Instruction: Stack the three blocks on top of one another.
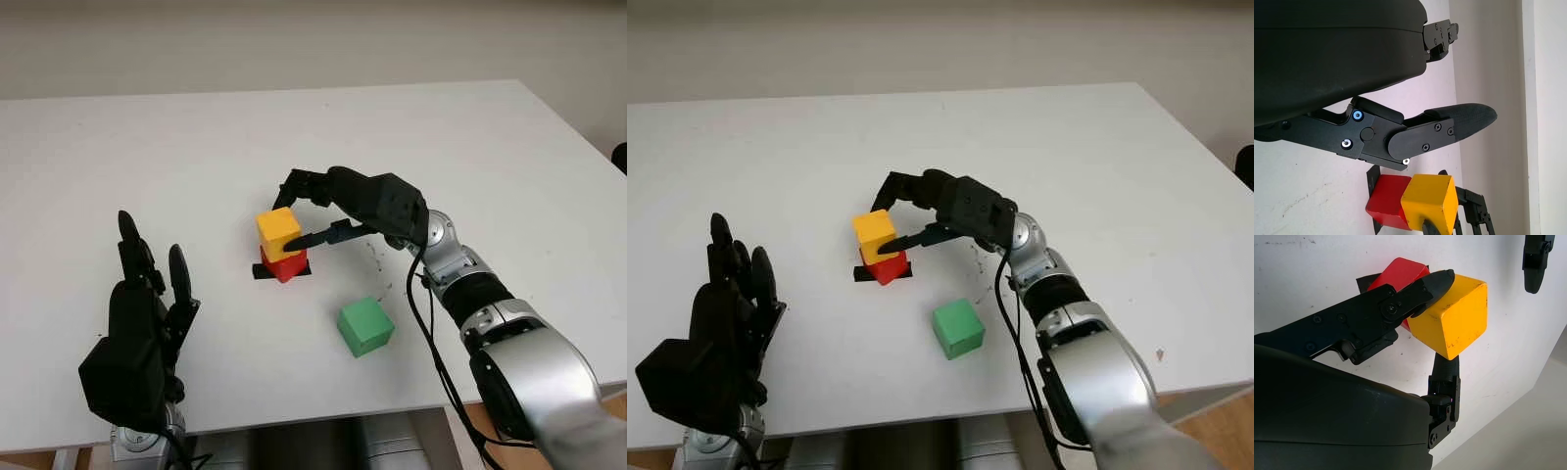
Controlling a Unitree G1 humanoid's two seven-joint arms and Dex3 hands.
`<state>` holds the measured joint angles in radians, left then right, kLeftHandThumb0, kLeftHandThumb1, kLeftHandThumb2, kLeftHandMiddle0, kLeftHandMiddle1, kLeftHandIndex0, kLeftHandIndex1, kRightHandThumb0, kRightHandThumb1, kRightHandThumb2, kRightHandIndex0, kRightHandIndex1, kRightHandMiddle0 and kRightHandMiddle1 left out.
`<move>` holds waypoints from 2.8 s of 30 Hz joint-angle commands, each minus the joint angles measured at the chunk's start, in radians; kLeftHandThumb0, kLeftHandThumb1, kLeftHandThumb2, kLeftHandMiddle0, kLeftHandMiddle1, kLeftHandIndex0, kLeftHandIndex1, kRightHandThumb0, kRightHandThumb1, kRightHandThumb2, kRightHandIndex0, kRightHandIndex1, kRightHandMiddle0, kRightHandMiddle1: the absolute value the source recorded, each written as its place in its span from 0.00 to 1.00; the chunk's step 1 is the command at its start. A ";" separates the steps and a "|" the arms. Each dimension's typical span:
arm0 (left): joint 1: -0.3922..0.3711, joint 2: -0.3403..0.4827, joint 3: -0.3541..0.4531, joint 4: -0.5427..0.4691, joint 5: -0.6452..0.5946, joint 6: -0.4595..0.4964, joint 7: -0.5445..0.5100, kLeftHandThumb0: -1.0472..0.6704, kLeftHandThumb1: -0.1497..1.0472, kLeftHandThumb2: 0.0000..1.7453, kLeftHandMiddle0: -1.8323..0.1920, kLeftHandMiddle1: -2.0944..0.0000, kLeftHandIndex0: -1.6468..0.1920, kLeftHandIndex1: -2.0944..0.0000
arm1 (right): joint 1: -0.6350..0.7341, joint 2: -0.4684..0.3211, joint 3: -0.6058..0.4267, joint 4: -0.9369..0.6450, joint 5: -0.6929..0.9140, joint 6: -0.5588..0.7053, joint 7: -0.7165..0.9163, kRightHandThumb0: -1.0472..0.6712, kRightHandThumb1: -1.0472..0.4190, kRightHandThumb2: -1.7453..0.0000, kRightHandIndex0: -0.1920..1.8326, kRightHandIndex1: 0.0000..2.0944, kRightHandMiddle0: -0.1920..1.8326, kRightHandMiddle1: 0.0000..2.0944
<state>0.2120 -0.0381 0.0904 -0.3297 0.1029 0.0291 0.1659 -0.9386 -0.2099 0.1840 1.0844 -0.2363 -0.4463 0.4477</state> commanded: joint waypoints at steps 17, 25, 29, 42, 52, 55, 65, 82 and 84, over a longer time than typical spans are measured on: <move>0.004 0.001 0.001 -0.018 -0.012 -0.005 -0.008 0.20 1.00 0.37 0.99 0.98 1.00 0.98 | -0.013 -0.020 -0.005 0.009 0.003 -0.005 -0.007 0.29 0.06 0.97 0.21 0.02 0.28 0.70; 0.007 0.000 0.001 -0.026 -0.012 0.001 -0.005 0.20 1.00 0.37 0.99 0.97 0.99 0.97 | -0.013 -0.020 -0.003 0.010 0.005 -0.001 -0.002 0.29 0.06 0.97 0.21 0.03 0.29 0.70; 0.007 0.004 0.000 -0.023 -0.009 -0.005 -0.008 0.21 1.00 0.38 0.99 0.98 1.00 0.98 | -0.016 -0.028 0.013 0.008 -0.014 0.013 0.004 0.25 0.07 0.97 0.20 0.02 0.22 0.59; 0.005 0.001 -0.001 -0.019 -0.003 -0.001 -0.002 0.21 1.00 0.37 0.99 0.97 0.99 0.97 | -0.030 -0.040 0.025 0.003 -0.008 0.005 0.118 0.09 0.10 0.97 0.00 0.00 0.01 0.05; 0.000 -0.001 -0.005 -0.017 0.000 -0.004 -0.002 0.20 1.00 0.38 0.99 0.98 1.00 0.98 | -0.027 -0.065 -0.033 -0.047 0.071 -0.024 0.158 0.10 0.10 0.97 0.00 0.00 0.00 0.00; 0.002 -0.005 -0.004 -0.023 -0.006 -0.004 -0.002 0.20 1.00 0.37 0.99 0.97 1.00 0.98 | -0.010 -0.085 -0.122 -0.126 0.162 0.034 0.122 0.14 0.10 0.97 0.00 0.00 0.01 0.01; 0.000 -0.003 0.011 -0.026 -0.019 0.002 -0.001 0.20 1.00 0.36 0.99 0.97 0.99 0.98 | 0.163 -0.326 -0.296 -0.577 0.307 0.271 0.140 0.25 0.13 0.98 0.15 0.07 0.23 0.12; -0.027 0.040 0.033 -0.054 -0.026 0.058 -0.036 0.19 1.00 0.36 0.98 0.97 0.98 0.98 | 0.650 -0.536 -0.309 -1.242 0.219 0.289 0.213 0.25 0.12 0.97 0.20 0.02 0.30 0.03; -0.035 0.050 0.036 -0.059 -0.028 0.072 -0.044 0.19 1.00 0.36 0.99 0.97 0.98 0.98 | 0.684 -0.550 -0.305 -1.266 0.170 0.227 0.198 0.24 0.11 0.97 0.19 0.02 0.29 0.03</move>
<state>0.1954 0.0015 0.1240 -0.3677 0.0749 0.0952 0.1270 -0.2705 -0.7405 -0.1187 -0.1548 -0.0489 -0.1898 0.6527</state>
